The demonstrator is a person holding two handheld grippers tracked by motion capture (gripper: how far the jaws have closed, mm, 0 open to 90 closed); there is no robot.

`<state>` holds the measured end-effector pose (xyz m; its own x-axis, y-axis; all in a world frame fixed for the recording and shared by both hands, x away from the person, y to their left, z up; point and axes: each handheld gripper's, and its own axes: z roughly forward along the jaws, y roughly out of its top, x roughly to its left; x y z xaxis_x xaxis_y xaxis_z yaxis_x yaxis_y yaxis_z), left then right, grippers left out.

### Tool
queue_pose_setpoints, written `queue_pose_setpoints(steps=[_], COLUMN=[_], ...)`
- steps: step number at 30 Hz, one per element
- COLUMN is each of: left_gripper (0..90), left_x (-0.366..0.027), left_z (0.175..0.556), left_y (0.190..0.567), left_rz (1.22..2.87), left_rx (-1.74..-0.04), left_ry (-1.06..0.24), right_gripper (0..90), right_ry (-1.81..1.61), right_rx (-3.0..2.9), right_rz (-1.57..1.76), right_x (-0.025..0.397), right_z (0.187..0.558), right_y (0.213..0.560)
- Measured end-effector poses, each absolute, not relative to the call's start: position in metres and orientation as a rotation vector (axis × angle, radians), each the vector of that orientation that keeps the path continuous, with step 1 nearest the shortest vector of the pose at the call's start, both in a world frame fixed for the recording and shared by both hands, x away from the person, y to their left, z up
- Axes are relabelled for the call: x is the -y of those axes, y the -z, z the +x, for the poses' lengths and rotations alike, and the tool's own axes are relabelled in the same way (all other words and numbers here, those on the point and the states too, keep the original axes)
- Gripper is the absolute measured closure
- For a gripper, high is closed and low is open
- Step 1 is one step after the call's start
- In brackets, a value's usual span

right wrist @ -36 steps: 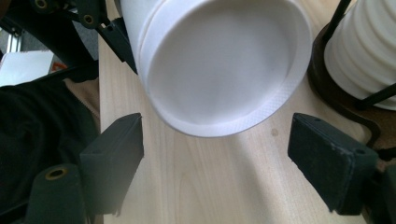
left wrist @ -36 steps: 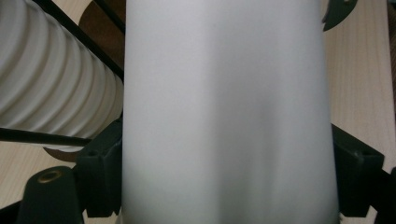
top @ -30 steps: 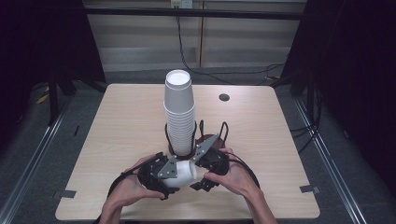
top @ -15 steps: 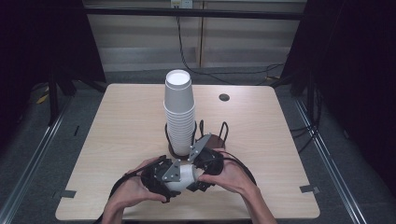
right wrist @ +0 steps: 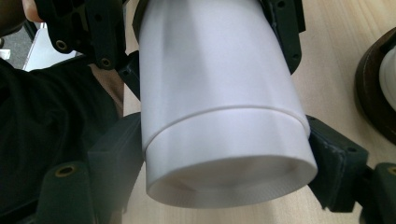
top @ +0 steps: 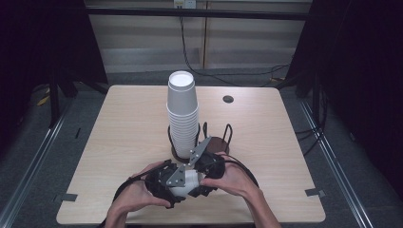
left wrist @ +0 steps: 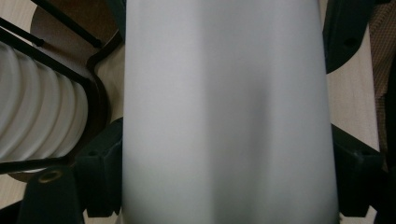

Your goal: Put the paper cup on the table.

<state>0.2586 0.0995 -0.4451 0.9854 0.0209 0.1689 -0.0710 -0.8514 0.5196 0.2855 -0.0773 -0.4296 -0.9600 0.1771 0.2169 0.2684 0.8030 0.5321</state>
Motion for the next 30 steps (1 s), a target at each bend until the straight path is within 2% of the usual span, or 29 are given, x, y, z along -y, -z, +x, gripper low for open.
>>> queue_pose_setpoints(steps=[2,4,15,30], left_gripper=[16.8,16.8,16.5,14.2], left_x=[-0.1001,-0.0995,-0.1001,-0.1063], left_z=[0.2604,0.2588,0.2603,0.2612], left_y=[0.4436,0.4461,0.4454,0.4420], left_rz=[2.599,2.577,2.582,2.482], left_rx=[0.074,0.034,0.059,0.031], left_ry=[-0.257,-0.228,-0.207,-0.190], right_gripper=[21.5,21.5,23.1,23.3], right_ry=[0.870,0.878,0.856,0.868], right_rx=[2.827,2.831,2.815,2.807], right_rz=[-0.342,-0.335,-0.357,-0.353], right_x=[0.0771,0.0765,0.0772,0.0791], right_z=[0.2856,0.2862,0.2861,0.2864], right_y=[0.4295,0.4301,0.4308,0.4243])
